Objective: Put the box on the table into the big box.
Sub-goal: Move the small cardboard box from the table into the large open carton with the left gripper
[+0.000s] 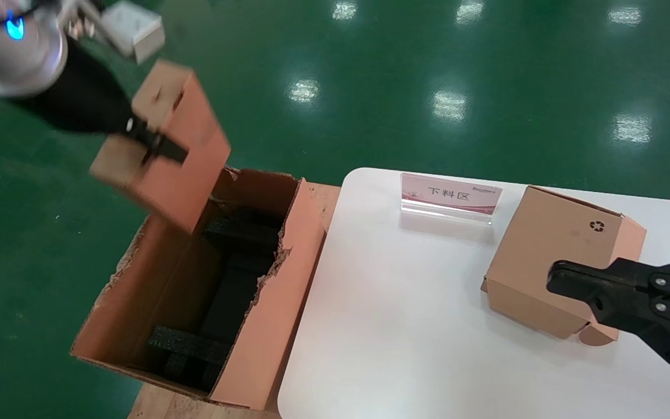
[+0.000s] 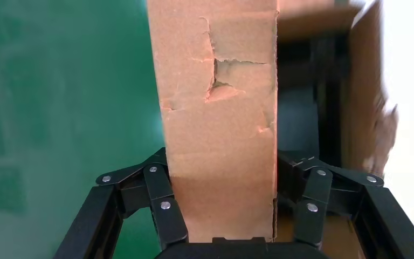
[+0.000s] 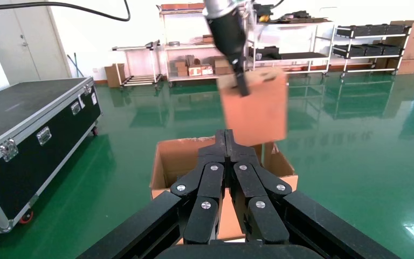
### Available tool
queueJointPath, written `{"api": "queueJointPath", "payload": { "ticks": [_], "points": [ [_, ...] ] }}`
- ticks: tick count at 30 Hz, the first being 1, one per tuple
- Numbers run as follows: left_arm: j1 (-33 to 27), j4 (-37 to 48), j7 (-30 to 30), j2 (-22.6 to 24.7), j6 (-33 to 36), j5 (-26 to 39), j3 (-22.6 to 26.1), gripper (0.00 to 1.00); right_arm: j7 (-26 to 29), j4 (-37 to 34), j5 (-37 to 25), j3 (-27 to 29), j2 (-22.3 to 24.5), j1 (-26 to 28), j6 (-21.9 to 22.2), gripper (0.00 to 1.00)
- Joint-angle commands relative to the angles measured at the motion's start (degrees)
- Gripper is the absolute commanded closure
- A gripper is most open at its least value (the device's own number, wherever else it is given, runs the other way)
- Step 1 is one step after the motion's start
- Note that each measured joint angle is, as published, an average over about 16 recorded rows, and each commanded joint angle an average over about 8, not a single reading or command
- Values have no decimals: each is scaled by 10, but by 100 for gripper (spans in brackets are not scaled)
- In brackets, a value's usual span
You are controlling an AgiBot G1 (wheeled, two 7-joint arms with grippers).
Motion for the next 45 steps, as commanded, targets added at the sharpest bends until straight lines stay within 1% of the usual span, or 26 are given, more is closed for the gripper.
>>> {"api": "queueJointPath", "payload": {
  "ticks": [1, 5, 12, 17, 21, 29, 45],
  "points": [
    [1, 1, -8, -7, 4, -15, 23, 100, 0, 0, 0, 0, 0, 0, 0, 0],
    [-3, 18, -22, -5, 8, -47, 69, 100, 0, 0, 0, 0, 0, 0, 0, 0],
    [-18, 51, -37, 14, 11, -98, 145, 100, 0, 0, 0, 0, 0, 0, 0, 0],
    [-29, 71, -40, 31, 11, -125, 187, 100, 0, 0, 0, 0, 0, 0, 0, 0],
    [-32, 84, -40, 43, 5, -138, 210, 100, 0, 0, 0, 0, 0, 0, 0, 0],
    [-14, 96, -34, 43, -31, -135, 225, 100, 0, 0, 0, 0, 0, 0, 0, 0],
    [46, 103, -24, 4, -131, -103, 223, 100, 0, 0, 0, 0, 0, 0, 0, 0]
  ]
}}
